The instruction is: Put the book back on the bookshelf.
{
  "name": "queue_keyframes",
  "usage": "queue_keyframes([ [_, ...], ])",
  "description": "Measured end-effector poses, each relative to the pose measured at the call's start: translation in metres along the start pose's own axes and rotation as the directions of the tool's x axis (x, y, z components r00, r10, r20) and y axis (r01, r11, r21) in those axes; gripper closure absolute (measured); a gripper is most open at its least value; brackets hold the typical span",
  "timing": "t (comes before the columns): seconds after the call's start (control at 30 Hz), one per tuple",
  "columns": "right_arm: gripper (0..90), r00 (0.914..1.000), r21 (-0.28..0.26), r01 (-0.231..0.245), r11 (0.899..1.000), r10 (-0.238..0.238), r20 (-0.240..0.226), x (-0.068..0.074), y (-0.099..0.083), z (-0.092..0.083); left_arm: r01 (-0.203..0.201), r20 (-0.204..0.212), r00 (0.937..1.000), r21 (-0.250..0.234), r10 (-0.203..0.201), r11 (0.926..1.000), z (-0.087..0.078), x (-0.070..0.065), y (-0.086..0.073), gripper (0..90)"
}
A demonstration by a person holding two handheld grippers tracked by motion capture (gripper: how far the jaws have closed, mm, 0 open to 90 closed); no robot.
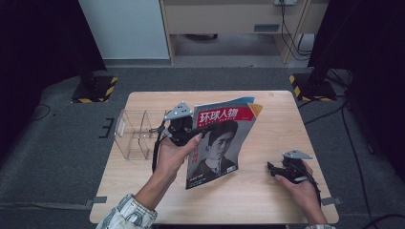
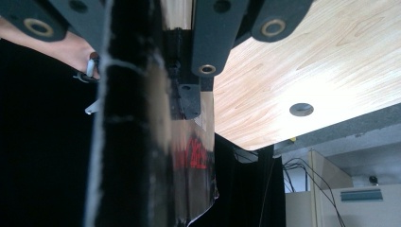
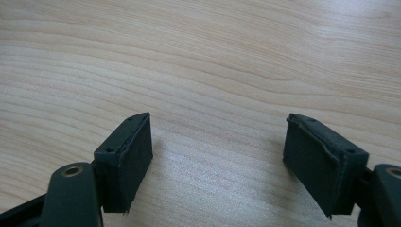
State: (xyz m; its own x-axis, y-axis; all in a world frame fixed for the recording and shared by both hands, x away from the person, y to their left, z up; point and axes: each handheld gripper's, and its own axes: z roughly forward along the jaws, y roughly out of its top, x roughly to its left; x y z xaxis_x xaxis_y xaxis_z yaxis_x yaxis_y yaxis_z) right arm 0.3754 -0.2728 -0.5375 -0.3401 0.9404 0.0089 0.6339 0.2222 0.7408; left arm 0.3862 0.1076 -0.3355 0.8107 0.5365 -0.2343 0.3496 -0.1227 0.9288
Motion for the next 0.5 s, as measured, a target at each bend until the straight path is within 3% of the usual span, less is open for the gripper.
queue_keyframes([
  [0.23, 24.9, 1.0, -0.001, 0.009, 1.0, -0.009, -0.002, 0.0, 0.0, 0.0, -0.012, 0.002, 0.9999, -0.01, 0.012, 0.9999, -0.012, -0.001, -0.003, 86.4],
  [0.5, 24.9, 1.0, -0.002, 0.008, 1.0, -0.008, 0.0, 0.0, 0.0, 0.0, 0.011, 0.002, 0.9999, -0.035, -0.011, 0.9993, -0.029, 0.003, -0.012, 86.4],
])
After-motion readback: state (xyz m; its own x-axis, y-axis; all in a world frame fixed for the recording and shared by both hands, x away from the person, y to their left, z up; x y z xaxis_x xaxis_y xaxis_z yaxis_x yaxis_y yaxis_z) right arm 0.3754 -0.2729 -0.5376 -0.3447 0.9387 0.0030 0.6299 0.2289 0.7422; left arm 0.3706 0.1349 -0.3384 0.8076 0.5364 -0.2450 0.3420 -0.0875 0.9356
